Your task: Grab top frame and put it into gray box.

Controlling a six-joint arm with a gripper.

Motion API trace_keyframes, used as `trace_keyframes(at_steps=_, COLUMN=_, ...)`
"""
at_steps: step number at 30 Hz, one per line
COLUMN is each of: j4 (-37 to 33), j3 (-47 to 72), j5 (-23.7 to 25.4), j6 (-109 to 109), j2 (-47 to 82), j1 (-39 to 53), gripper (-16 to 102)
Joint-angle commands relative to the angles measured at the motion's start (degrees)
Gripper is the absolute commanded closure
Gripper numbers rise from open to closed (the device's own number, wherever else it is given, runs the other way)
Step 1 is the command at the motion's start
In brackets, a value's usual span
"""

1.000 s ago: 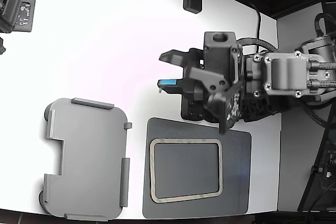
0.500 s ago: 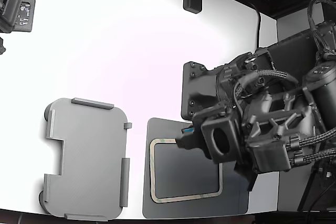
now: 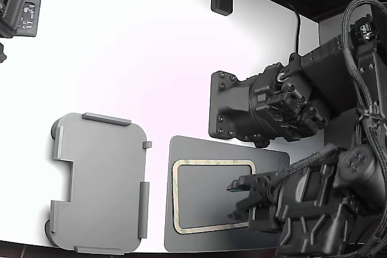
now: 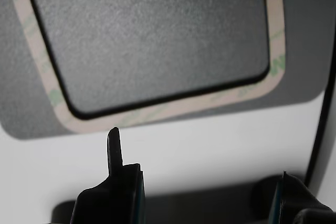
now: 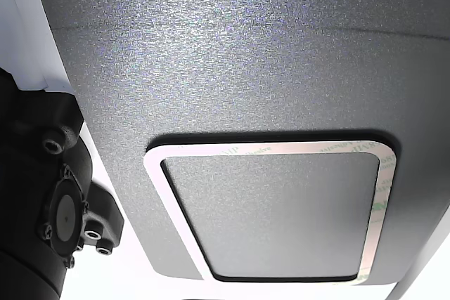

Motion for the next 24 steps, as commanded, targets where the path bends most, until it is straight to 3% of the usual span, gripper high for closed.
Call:
trace_keyframes(at_steps=1, j4=-0.53, j3=-1.85, j5=-0.88, j6=1.76, j2=-1.32, j1=1.93, gripper=-14)
trace_keyframes(at_steps=4, j4=0.00, j3=-2.37, j5=-0.62, j6=0.18, j2=-2.11, j1=5.45, gripper=-13)
trace_keyframes(at_steps=7, j4=-0.62, j3=-1.85, j5=-0.53, j6=-2.02, j2=-2.37, j1=8.70, gripper=-4)
trace_keyframes(at_steps=24, j4=-6.86, j3=-3.78, j5=-2.11, j6=9.49, j2=-14.94, j1=15.56, gripper=2)
